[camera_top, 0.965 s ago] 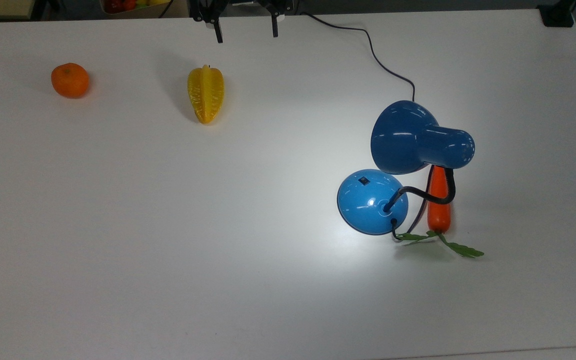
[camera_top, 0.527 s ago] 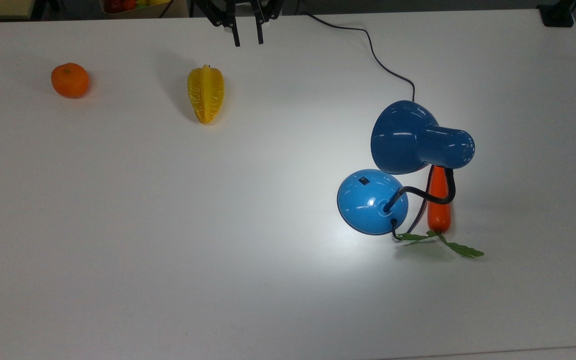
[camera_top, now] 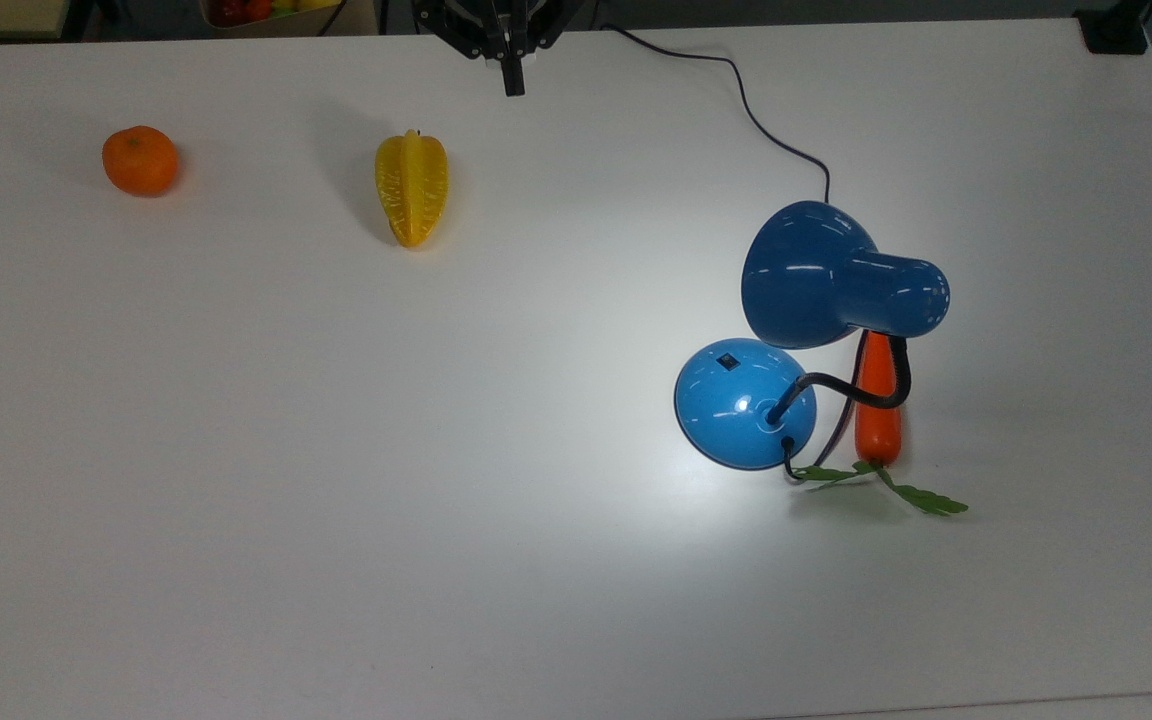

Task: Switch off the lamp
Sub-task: 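Move the gripper toward the blue lamp's round base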

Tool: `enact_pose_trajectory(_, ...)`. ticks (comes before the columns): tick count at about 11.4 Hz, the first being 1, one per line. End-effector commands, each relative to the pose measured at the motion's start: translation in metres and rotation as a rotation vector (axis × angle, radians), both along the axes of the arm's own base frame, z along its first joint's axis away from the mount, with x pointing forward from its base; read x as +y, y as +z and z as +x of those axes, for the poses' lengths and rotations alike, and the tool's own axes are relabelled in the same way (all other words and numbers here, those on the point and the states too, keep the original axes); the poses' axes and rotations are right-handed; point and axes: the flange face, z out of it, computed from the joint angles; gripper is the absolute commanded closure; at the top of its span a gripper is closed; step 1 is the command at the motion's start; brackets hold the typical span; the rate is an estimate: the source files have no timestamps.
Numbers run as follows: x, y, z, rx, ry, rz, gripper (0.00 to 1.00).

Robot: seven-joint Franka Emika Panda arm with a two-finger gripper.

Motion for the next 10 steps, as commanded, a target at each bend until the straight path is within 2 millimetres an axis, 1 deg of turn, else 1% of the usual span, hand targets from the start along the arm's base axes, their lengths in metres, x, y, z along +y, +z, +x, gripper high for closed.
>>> enact_pose_trajectory(1, 0.014, -0.009, -0.004, 0.003, 0.045, -0.001, 1.00)
enact_pose_trajectory(3, 0.025, -0.020, -0.003, 0.023, 0.064, -0.006, 1.00)
enact_pose_trajectory(6, 0.030, -0.024, -0.003, 0.031, 0.071, -0.006, 1.00)
enact_pose_trajectory(10, 0.054, -0.042, 0.002, 0.056, 0.113, -0.013, 1.00)
